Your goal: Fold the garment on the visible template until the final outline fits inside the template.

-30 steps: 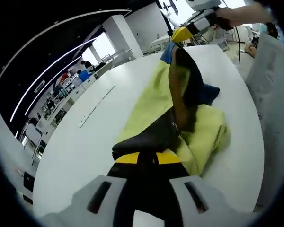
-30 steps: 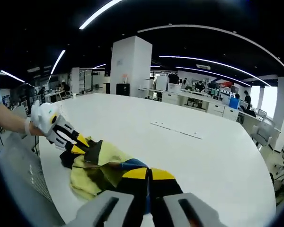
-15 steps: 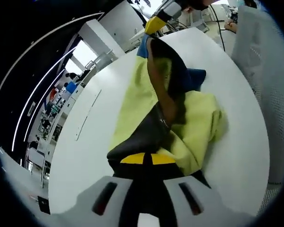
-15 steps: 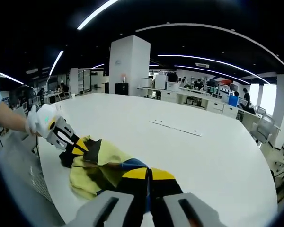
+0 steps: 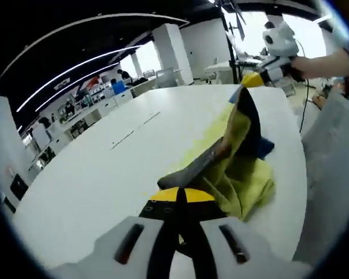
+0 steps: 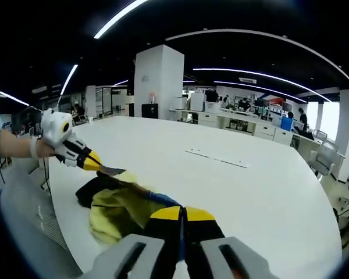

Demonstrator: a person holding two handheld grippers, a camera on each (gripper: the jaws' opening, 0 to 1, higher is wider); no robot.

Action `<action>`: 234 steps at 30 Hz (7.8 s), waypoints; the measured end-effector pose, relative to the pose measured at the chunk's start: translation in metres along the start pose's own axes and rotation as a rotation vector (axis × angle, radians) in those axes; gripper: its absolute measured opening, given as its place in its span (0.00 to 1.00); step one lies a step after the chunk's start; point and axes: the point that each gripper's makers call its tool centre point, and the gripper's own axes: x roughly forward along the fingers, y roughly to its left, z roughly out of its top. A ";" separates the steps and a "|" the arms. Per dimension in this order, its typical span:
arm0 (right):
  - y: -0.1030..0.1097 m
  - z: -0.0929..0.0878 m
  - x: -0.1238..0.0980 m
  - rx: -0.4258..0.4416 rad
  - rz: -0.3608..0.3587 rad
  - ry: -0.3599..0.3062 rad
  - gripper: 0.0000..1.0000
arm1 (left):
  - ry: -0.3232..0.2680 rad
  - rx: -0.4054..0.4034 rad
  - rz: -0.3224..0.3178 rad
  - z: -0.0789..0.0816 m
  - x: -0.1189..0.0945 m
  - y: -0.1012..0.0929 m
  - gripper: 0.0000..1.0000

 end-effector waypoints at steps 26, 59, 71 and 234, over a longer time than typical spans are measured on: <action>0.020 0.150 -0.074 -0.077 0.015 -0.347 0.00 | -0.293 0.065 0.111 0.145 -0.101 0.030 0.00; -0.021 0.174 -0.020 -0.041 0.016 -0.408 0.00 | -0.316 -0.087 0.071 0.152 -0.054 0.081 0.00; -0.058 0.142 0.064 -0.056 0.034 -0.279 0.00 | -0.225 -0.163 0.039 0.120 0.030 0.116 0.00; 0.019 -0.067 0.003 -0.437 0.232 0.213 0.40 | 0.011 -0.271 -0.078 -0.016 -0.007 0.018 0.65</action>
